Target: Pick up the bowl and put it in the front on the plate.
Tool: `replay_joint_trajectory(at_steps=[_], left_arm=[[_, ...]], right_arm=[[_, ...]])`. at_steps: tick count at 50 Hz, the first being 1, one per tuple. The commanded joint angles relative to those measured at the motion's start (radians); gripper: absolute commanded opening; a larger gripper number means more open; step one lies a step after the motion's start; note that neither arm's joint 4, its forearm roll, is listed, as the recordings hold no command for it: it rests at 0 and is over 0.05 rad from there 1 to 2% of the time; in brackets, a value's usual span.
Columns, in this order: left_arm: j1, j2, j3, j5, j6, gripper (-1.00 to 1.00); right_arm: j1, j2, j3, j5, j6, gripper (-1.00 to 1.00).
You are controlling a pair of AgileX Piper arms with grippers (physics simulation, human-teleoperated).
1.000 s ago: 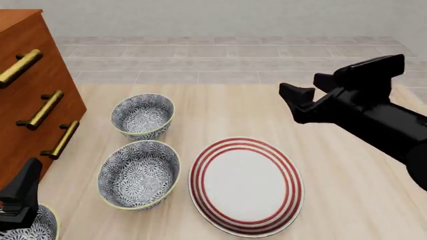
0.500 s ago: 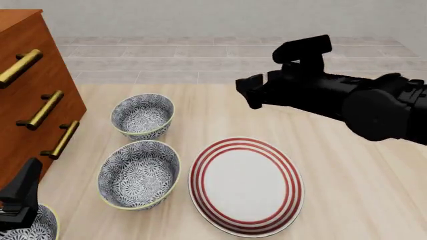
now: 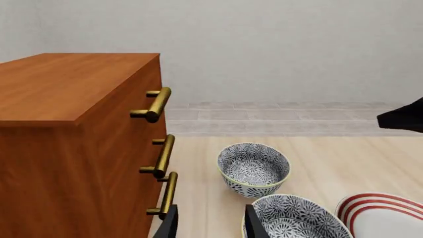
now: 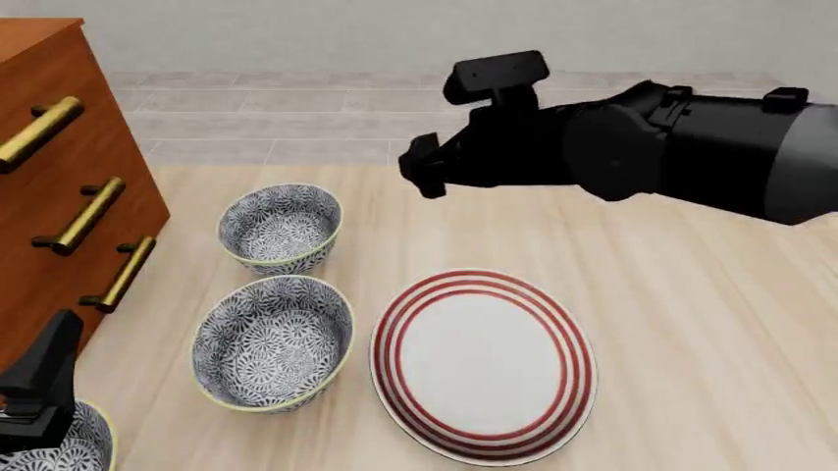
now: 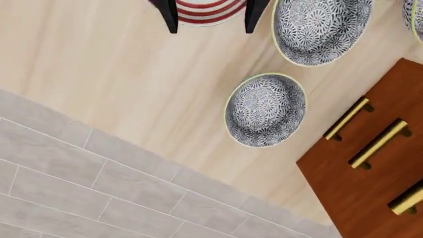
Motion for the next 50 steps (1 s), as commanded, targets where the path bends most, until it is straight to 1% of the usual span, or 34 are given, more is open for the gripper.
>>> replay_joint_trajectory(at_steps=[1,6,8,10,11,14,15,19,24,30,34,39,50], left_arm=[[0.0,0.0,0.0,0.0,0.0,1.0],[0.0,0.0,0.0,0.0,0.0,1.0],[0.0,0.0,0.0,0.0,0.0,1.0],[0.0,0.0,0.0,0.0,0.0,1.0],[0.0,0.0,0.0,0.0,0.0,1.0],[0.0,0.0,0.0,0.0,0.0,1.0],[0.0,0.0,0.0,0.0,0.0,1.0],[0.0,0.0,0.0,0.0,0.0,1.0],[0.0,0.0,0.0,0.0,0.0,1.0],[0.0,0.0,0.0,0.0,0.0,1.0],[0.0,0.0,0.0,0.0,0.0,1.0],[0.0,0.0,0.0,0.0,0.0,1.0],[0.0,0.0,0.0,0.0,0.0,1.0]], right_arm=[[0.048,0.09,-0.133,0.092,0.036,1.0],[0.06,0.129,-0.178,0.12,0.038,1.0],[0.072,0.15,-0.191,0.131,0.058,1.0],[0.077,0.164,-0.203,0.136,0.06,1.0],[0.081,0.171,-0.211,0.139,0.073,1.0],[0.085,0.197,-0.243,0.153,0.062,1.0],[0.094,0.252,-0.317,0.19,0.076,1.0],[0.1,0.296,-0.385,0.221,0.083,1.0],[0.116,0.327,-0.43,0.243,0.08,1.0],[0.111,0.369,-0.484,0.268,0.082,1.0],[0.108,0.4,-0.518,0.28,0.069,1.0],[0.102,0.46,-0.591,0.306,0.058,1.0],[0.099,0.539,-0.68,0.344,0.036,1.0]])
